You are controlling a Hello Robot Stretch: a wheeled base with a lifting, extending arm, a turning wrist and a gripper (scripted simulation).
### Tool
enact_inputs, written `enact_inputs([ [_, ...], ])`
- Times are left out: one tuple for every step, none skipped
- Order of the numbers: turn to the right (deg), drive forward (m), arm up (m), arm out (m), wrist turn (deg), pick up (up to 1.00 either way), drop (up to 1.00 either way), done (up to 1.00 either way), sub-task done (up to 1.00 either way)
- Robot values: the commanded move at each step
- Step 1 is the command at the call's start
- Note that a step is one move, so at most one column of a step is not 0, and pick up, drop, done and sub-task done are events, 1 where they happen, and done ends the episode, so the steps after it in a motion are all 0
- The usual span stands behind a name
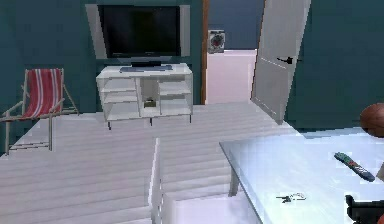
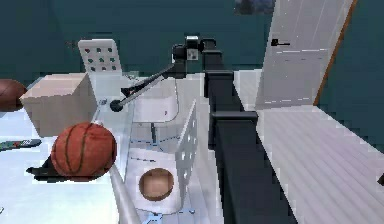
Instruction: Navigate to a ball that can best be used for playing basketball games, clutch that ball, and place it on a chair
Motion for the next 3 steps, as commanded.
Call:
enact_inputs([
  [0.0, 0.0, 0.0, -0.1, 0.0, 0.0, 0.0, 0.0, 0.0],
  [0.0, 0.0, 0.0, 0.0, -39.0, 0.0, 0.0, 0.0, 0.0],
  [0.0, 0.0, 0.0, -0.38, 0.0, 0.0, 0.0, 0.0, 0.0],
])
